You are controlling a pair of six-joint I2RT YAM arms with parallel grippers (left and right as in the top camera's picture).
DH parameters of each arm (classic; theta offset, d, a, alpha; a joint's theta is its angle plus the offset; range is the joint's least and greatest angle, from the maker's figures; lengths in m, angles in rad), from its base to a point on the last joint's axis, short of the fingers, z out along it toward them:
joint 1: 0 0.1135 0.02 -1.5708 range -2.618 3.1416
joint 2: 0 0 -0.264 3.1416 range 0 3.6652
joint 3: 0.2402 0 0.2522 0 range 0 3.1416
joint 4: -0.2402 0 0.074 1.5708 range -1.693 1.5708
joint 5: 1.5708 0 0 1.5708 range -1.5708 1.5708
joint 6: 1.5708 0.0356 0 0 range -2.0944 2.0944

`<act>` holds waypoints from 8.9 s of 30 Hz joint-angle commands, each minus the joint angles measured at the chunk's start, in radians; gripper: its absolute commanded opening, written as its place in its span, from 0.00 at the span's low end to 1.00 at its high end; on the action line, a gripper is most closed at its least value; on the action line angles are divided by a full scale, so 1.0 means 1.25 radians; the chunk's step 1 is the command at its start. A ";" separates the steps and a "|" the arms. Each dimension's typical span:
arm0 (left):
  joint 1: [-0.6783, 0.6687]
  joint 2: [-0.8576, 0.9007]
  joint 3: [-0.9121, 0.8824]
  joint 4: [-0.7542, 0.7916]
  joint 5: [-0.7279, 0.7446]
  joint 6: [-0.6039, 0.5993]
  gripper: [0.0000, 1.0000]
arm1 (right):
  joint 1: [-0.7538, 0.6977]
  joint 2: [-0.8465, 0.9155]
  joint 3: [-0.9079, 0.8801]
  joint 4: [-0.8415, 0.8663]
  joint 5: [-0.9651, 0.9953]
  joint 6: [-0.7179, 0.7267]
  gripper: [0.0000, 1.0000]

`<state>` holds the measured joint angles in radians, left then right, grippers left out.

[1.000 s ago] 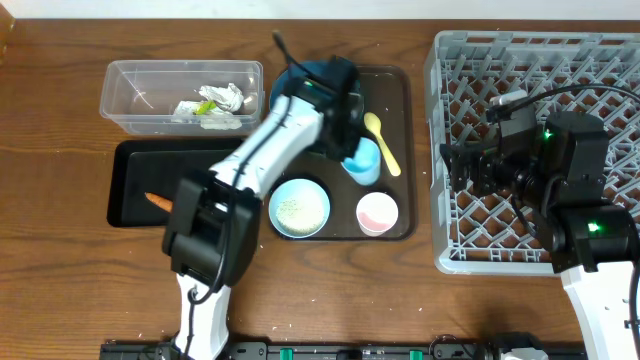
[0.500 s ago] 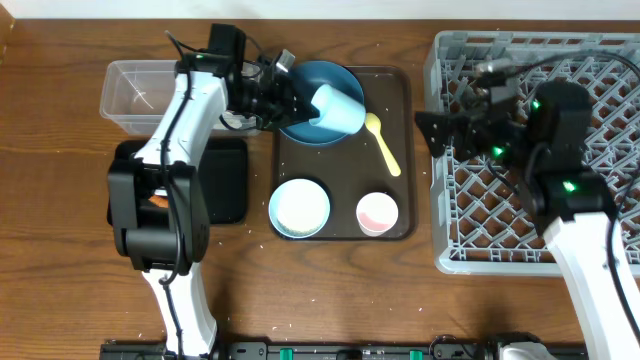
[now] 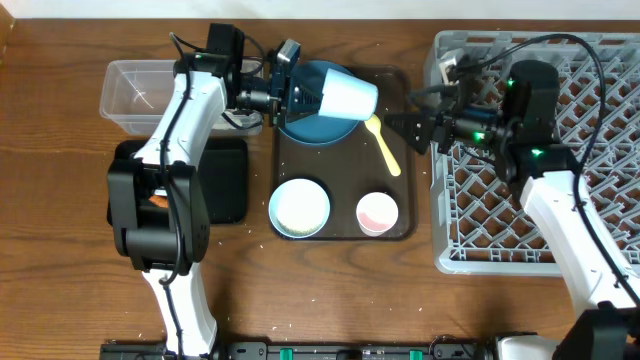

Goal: Sort waste into correct bins and load items into the dishwasher rack
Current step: 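Lift the cup and hand it to the right gripper, then place the light-blue cup upside down in the dish rack with right gripper, then grasp the pink cup on the brown tray with the left gripper, then lift the pink cup and pass it to the right gripper, then carry the pink cup right and set it upside down in the rack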

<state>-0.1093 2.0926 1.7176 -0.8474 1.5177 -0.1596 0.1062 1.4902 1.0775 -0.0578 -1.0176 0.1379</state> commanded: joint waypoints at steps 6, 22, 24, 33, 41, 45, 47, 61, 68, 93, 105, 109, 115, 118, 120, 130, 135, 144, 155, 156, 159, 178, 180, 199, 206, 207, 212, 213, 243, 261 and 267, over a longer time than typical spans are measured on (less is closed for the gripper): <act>-0.053 -0.024 0.023 0.001 0.043 0.024 0.06 | 0.063 0.017 0.010 0.066 0.029 0.021 0.89; -0.069 -0.024 0.023 0.001 0.042 0.027 0.06 | 0.091 0.027 0.010 0.080 0.069 0.027 0.63; -0.069 -0.024 0.023 0.003 0.042 0.027 0.06 | 0.091 0.027 0.010 0.080 0.068 0.027 0.61; -0.067 -0.024 0.023 0.016 0.027 0.026 0.23 | 0.064 0.010 0.010 0.131 0.055 0.089 0.52; -0.056 -0.024 0.023 0.016 -0.056 0.025 0.24 | -0.050 -0.043 0.010 0.046 0.069 0.168 0.50; -0.051 -0.024 0.023 0.016 -0.164 0.025 0.24 | -0.110 -0.083 0.017 -0.091 0.161 0.168 0.46; -0.051 -0.024 0.023 0.016 -0.228 0.025 0.24 | -0.129 -0.102 0.030 -0.165 0.225 0.164 0.43; -0.052 -0.024 0.022 -0.048 -0.688 0.025 0.25 | -0.152 -0.122 0.237 -0.676 0.780 0.052 0.47; -0.052 -0.024 0.022 -0.088 -0.773 0.026 0.25 | -0.152 -0.060 0.237 -0.811 0.818 0.053 0.49; -0.054 -0.024 0.022 -0.117 -0.784 0.026 0.24 | -0.152 0.219 0.237 -0.832 0.848 0.053 0.82; -0.108 -0.196 0.027 -0.187 -0.878 0.072 0.26 | -0.152 0.148 0.412 -0.915 0.786 0.049 0.99; -0.196 -0.242 0.027 -0.294 -0.901 0.071 0.35 | -0.153 0.113 0.415 -0.911 0.786 0.050 0.99; -0.344 -0.236 -0.040 -0.283 -1.007 0.058 0.53 | -0.152 0.111 0.409 -0.911 0.786 0.050 0.99; -0.390 -0.232 -0.108 -0.203 -1.049 0.040 0.59 | -0.152 0.111 0.409 -0.910 0.786 0.049 0.99; -0.408 -0.230 -0.162 -0.139 -1.048 0.040 0.61 | -0.152 0.111 0.409 -0.911 0.786 0.049 0.99; -0.425 -0.226 -0.300 0.040 -1.004 0.016 0.65 | -0.152 0.111 0.409 -0.908 0.786 0.044 0.99; -0.427 -0.222 -0.300 0.054 -0.987 0.012 0.64 | -0.152 0.111 0.409 -0.905 0.786 0.044 0.99; -0.438 -0.159 -0.300 0.060 -0.988 0.003 0.49 | -0.152 0.111 0.409 -0.905 0.787 0.044 0.99; -0.428 -0.170 -0.253 0.056 -0.987 -0.025 0.06 | -0.152 0.111 0.409 -0.905 0.786 0.044 0.99; -0.423 -0.176 -0.248 0.053 -0.986 -0.031 0.06 | -0.152 0.111 0.409 -0.905 0.785 0.044 0.99; -0.392 -0.202 -0.241 0.052 -0.942 -0.035 0.06 | -0.150 0.111 0.406 -0.897 0.710 0.044 0.99; -0.036 -0.262 -0.241 0.228 -0.105 -0.059 0.06 | 0.051 0.111 0.143 -0.232 -0.051 0.002 0.98; -0.031 -0.262 -0.241 0.235 -0.083 -0.066 0.06 | 0.067 0.111 0.134 -0.198 -0.051 0.018 0.97; -0.031 -0.262 -0.241 0.368 -0.008 -0.182 0.06 | 0.128 0.111 0.133 -0.075 -0.099 0.021 0.70; -0.030 -0.262 -0.241 0.365 -0.002 -0.183 0.06 | 0.128 0.111 0.133 0.012 -0.139 0.021 0.68; -0.030 -0.262 -0.241 0.365 0.002 -0.183 0.06 | 0.128 0.111 0.133 0.023 -0.142 0.021 0.68; -0.030 -0.262 -0.241 0.365 0.016 -0.186 0.06 | 0.129 0.111 0.133 0.054 -0.160 0.020 0.64; -0.030 -0.262 -0.241 0.365 0.016 -0.185 0.06 | 0.129 0.111 0.133 0.062 -0.164 0.019 0.64; -0.031 -0.262 -0.241 0.357 0.015 -0.185 0.25 | 0.088 0.101 0.133 0.136 -0.178 0.077 0.47; -0.031 -0.262 -0.241 0.356 -0.183 -0.181 0.25 | -0.243 -0.102 0.137 -0.344 0.059 0.039 0.50; -0.031 -0.262 -0.245 0.342 -0.314 -0.181 0.26 | -0.300 -0.168 0.204 -0.653 0.432 0.009 0.50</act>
<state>-0.1471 1.7844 1.4033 -0.4084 1.2488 -0.3939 -0.2462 1.3151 1.2678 -0.8116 -0.7822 0.1791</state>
